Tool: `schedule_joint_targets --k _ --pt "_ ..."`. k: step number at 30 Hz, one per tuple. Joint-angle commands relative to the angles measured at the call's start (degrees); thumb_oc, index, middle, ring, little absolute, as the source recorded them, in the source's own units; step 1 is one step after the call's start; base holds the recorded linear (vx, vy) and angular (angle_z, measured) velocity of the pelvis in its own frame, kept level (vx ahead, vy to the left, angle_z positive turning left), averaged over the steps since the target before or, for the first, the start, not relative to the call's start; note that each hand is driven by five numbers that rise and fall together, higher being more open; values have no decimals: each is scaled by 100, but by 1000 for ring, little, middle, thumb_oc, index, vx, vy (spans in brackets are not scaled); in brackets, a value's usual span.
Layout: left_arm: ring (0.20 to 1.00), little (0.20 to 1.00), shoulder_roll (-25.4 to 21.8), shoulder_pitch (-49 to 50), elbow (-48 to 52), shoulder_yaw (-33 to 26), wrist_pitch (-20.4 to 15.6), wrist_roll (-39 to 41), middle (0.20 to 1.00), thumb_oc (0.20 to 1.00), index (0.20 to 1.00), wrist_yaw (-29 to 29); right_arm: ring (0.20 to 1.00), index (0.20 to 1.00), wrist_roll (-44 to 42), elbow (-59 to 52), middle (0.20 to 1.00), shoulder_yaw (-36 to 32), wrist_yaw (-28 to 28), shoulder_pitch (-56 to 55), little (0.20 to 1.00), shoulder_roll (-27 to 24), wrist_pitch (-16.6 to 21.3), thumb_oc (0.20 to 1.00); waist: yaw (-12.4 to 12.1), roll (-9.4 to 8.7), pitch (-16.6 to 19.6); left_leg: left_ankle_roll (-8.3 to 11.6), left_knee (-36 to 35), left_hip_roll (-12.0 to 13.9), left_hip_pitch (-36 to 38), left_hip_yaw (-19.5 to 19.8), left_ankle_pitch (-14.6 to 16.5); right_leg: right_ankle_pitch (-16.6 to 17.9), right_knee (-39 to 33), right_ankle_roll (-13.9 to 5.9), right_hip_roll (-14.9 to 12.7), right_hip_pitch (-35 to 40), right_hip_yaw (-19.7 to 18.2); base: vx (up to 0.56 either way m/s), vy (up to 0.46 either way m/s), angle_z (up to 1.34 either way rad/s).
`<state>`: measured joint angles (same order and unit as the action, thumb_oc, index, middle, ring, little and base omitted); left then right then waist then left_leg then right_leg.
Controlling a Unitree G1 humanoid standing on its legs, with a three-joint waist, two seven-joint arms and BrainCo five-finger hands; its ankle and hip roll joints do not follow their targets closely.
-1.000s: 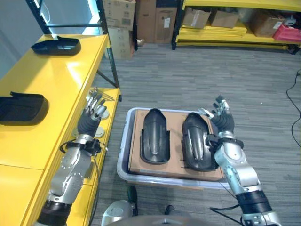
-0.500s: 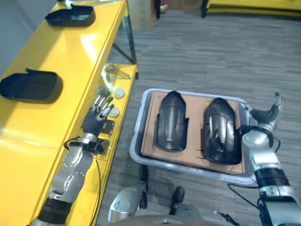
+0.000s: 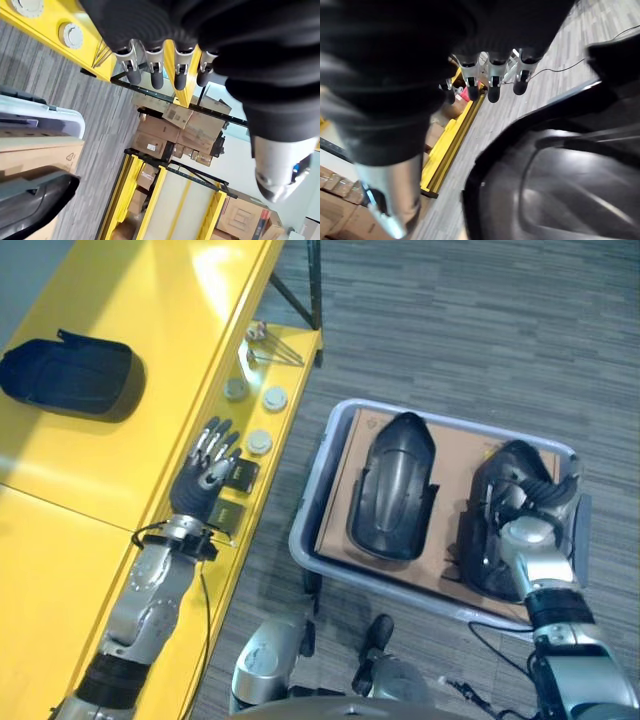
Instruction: Move parts from the plastic box to the shelf.
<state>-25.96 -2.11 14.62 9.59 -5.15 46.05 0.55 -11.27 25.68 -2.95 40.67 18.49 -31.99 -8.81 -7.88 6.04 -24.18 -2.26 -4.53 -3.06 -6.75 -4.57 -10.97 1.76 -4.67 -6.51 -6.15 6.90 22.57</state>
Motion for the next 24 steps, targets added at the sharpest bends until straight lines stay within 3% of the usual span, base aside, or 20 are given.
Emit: schedule_joint_targets --k 1,13,24 --pt "1000 1000 77 -95 237 -91 -425 52 1000 1000 1000 64 1000 1000 108 -262 1000 0 147 -1 1000 -448 256 1000 101 -56 -26 296 174 327 565 -70 877 80 268 -49 -326 -424 -45 0 0 0" --pt "1000 1000 116 -20 246 -279 -443 69 1000 1000 1000 1 1000 1000 246 -792 1000 -48 -196 -538 1000 -215 367 1000 275 -199 -134 285 179 389 585 -293 921 114 261 -78 -273 -515 -181 -13 -6 -7" --pt "1000 1000 122 -73 222 -283 -419 1 1000 1000 1000 49 1000 1000 56 -825 1000 109 -374 -591 1000 -21 333 1000 292 -242 -218 272 224 390 516 -337 948 130 264 -90 -267 -594 -212 0 0 0"
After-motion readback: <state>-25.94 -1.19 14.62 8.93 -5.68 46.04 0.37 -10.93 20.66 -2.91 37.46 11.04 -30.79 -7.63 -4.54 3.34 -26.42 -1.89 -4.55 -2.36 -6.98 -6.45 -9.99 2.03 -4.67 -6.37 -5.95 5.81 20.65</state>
